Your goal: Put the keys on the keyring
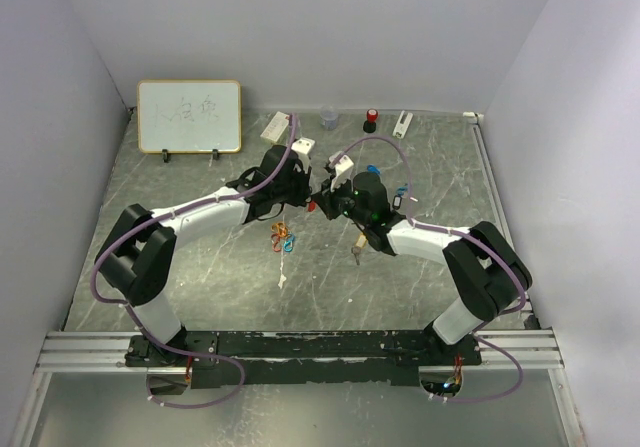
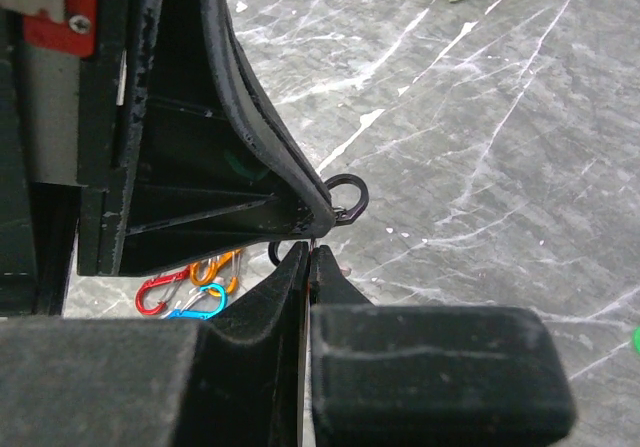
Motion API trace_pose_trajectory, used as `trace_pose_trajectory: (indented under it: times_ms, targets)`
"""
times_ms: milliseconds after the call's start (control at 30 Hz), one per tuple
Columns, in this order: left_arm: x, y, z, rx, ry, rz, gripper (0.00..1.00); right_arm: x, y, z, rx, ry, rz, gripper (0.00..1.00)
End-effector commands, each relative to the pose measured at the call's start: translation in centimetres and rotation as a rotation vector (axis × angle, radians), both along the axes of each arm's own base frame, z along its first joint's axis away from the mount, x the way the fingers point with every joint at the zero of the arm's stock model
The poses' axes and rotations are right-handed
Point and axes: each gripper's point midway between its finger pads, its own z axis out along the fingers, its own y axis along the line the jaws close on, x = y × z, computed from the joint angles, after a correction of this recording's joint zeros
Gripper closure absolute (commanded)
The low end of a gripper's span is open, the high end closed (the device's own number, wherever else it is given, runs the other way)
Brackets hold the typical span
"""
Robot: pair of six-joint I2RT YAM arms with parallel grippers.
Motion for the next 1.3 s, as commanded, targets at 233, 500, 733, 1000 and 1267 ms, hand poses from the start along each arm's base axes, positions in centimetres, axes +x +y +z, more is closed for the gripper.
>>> trace_pose_trajectory:
  times_ms: [233, 500, 733, 1000, 1267]
  targets:
    - [1.5, -1.4, 2.6, -0.042, -0.073, 0.003, 0.93, -0.6, 0.2, 0.6, 0.003, -0.026, 0.011, 1.0]
    - [1.7, -1.2, 2.5, -0.036, -0.073, 0.024, 0.93, -1.0, 0.1, 0.8, 0.0, -0.029, 0.011, 1.0]
    - [1.8, -1.0, 2.6, -0.036, -0.072, 0.039, 0.93, -1.2, 0.0, 0.8, -0.002, -0.03, 0.008, 1.0]
    - [1.8, -0.8, 2.7, -0.037, -0.073, 0.048, 0.93, -1.4, -0.1, 0.8, -0.004, -0.031, 0.005, 1.0]
    - [1.8, -0.7, 2.8, -0.036, -0.078, 0.056, 0.93, -1.4, 0.0, 0.9, -0.004, -0.032, 0.008, 1.0]
